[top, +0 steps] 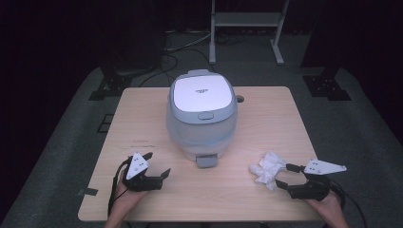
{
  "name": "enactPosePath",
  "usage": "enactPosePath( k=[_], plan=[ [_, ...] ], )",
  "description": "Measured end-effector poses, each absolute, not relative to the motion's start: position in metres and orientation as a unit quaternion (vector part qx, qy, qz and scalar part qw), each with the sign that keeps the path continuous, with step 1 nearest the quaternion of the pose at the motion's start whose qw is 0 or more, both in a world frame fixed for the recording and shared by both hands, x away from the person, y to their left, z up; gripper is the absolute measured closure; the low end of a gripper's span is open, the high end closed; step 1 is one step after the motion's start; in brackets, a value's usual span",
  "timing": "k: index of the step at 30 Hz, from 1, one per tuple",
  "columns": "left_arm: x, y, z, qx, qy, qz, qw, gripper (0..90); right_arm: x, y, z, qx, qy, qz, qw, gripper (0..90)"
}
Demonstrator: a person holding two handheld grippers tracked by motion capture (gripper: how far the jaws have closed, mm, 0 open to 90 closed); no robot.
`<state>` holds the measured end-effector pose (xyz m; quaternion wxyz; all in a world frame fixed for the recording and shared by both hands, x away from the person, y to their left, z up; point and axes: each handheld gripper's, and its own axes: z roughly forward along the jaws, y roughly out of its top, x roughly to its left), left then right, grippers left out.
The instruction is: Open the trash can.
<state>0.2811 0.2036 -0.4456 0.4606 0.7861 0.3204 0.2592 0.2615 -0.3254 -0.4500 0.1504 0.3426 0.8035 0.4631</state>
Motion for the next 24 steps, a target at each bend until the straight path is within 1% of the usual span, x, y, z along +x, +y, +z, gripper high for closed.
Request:
enactPosePath(
  k=[12,14,16,19,20,21,23,24],
  plan=[
    [0.282,0.178,-0.448,0.808,0.283,0.238,0.459,14.4,0.261,-0.324,-0.449,0.339,0.806,0.459,0.155,21.1],
    [0.282,0.171,-0.447,0.813,0.271,0.231,0.46,21.2,0.261,-0.324,-0.449,0.339,0.806,0.459,0.156,21.1],
    [0.282,0.169,-0.446,0.814,0.27,0.23,0.46,21.2,0.261,-0.324,-0.448,0.339,0.806,0.46,0.156,21.1],
    [0.283,0.164,-0.445,0.817,0.264,0.226,0.461,23.7,0.261,-0.324,-0.448,0.339,0.806,0.46,0.156,21.0],
    [0.284,0.162,-0.445,0.816,0.264,0.224,0.464,24.8,0.26,-0.324,-0.448,0.339,0.806,0.46,0.156,21.1],
    [0.285,0.158,-0.443,0.816,0.259,0.22,0.468,28.8,0.26,-0.324,-0.448,0.339,0.806,0.46,0.156,21.0],
    [0.285,0.156,-0.442,0.817,0.257,0.219,0.468,29.3,0.26,-0.324,-0.448,0.339,0.806,0.46,0.156,21.1],
    [0.286,0.153,-0.442,0.817,0.254,0.219,0.47,31.4,0.26,-0.324,-0.448,0.339,0.805,0.461,0.156,21.1]
  ],
)
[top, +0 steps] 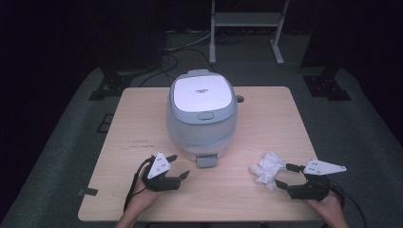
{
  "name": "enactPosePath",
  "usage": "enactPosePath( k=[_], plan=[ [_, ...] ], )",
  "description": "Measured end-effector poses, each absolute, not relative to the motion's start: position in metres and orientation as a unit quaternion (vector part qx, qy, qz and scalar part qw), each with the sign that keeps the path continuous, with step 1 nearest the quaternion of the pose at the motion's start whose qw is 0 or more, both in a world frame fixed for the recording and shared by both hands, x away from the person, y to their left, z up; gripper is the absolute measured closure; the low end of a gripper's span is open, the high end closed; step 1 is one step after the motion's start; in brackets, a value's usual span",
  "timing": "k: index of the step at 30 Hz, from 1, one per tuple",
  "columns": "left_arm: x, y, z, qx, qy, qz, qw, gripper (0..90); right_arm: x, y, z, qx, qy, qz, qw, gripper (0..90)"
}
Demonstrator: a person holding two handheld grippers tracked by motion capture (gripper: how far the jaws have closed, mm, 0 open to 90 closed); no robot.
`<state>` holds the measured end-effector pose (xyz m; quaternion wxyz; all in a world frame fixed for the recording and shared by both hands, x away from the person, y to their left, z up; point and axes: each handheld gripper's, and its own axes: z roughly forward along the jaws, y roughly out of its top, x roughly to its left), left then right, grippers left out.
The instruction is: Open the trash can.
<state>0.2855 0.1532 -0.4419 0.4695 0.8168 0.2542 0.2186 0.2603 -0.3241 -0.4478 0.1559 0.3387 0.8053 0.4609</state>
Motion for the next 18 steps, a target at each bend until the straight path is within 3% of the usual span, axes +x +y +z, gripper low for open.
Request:
enactPosePath(
  k=[11,14,18],
  plan=[
    [0.293,0.126,-0.444,0.831,0.232,0.2,0.465,52.4,0.26,-0.324,-0.448,0.337,0.806,0.461,0.155,21.1],
    [0.297,0.118,-0.446,0.832,0.231,0.194,0.466,66.7,0.26,-0.323,-0.448,0.337,0.807,0.46,0.156,21.1],
    [0.3,0.111,-0.448,0.834,0.229,0.195,0.464,75.5,0.26,-0.323,-0.448,0.337,0.807,0.46,0.155,21.1]
  ],
)
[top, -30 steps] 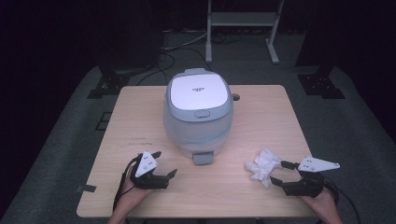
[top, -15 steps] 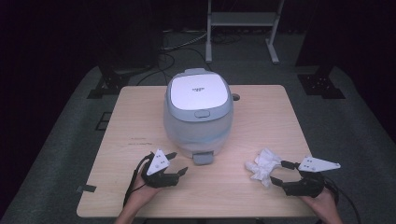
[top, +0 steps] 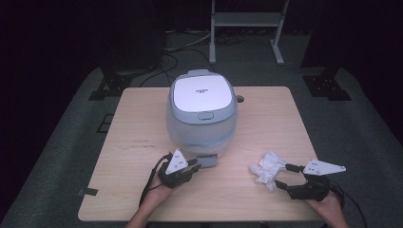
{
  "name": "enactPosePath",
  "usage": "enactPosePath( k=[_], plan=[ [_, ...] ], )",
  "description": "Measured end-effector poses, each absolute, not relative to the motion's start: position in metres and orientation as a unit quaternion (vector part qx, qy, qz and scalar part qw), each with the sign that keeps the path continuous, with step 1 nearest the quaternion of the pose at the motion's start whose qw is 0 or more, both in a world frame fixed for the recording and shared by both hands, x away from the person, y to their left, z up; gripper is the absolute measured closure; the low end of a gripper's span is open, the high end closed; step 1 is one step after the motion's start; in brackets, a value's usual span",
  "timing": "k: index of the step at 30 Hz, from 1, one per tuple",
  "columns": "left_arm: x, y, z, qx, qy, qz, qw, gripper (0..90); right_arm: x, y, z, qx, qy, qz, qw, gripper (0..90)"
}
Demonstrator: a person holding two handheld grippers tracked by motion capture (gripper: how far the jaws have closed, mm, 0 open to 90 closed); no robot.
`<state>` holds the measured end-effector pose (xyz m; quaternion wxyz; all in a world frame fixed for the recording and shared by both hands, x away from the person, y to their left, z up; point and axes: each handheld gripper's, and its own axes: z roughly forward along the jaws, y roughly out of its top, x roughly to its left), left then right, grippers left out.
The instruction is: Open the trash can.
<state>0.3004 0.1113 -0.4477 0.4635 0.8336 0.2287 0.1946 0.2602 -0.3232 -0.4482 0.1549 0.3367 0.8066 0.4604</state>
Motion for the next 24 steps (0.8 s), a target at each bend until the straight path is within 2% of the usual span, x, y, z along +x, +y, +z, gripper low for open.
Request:
enactPosePath(
  k=[5,24],
  plan=[
    [0.305,0.104,-0.449,0.837,0.225,0.195,0.459,79.9,0.26,-0.323,-0.448,0.337,0.807,0.459,0.154,21.1],
    [0.32,0.081,-0.465,0.84,0.233,0.196,0.449,85.6,0.261,-0.323,-0.45,0.339,0.808,0.458,0.15,21.1]
  ],
)
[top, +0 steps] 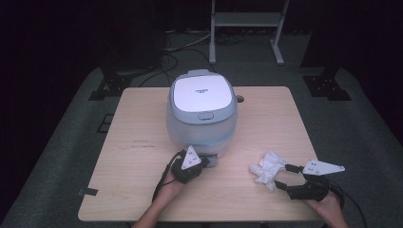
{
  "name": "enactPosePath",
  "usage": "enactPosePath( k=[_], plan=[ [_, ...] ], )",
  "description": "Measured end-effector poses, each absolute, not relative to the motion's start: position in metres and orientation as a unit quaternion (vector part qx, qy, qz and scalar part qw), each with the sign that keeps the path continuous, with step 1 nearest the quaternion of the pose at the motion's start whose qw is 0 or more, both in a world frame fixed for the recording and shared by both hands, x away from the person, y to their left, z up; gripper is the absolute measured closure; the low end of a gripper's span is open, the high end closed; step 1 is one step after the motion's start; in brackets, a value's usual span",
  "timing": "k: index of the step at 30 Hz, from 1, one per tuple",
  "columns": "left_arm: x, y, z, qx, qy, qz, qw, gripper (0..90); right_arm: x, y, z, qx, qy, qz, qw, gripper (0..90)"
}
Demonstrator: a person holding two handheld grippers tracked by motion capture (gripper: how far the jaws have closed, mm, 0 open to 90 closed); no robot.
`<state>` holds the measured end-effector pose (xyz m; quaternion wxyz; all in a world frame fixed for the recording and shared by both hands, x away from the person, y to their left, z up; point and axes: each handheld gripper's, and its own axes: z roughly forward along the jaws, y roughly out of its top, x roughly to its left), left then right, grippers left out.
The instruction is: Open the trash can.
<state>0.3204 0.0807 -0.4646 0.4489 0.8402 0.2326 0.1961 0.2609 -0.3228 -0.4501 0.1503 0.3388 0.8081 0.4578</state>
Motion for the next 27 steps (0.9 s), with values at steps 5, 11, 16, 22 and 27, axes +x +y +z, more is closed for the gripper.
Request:
enactPosePath(
  k=[5,11,16,22,27],
  plan=[
    [0.323,0.08,-0.466,0.84,0.234,0.201,0.447,85.7,0.261,-0.322,-0.451,0.34,0.808,0.457,0.148,21.1],
    [0.324,0.077,-0.468,0.835,0.242,0.209,0.448,86.2,0.262,-0.321,-0.452,0.34,0.809,0.455,0.147,21.1],
    [0.321,0.074,-0.469,0.837,0.236,0.226,0.439,86.1,0.262,-0.319,-0.452,0.34,0.812,0.452,0.146,21.1],
    [0.322,0.077,-0.472,0.833,0.239,0.22,0.447,85.3,0.263,-0.313,-0.452,0.335,0.816,0.448,0.146,21.1],
    [0.324,0.078,-0.472,0.834,0.245,0.213,0.447,85.4,0.262,-0.308,-0.452,0.33,0.819,0.448,0.144,21.1]
  ],
)
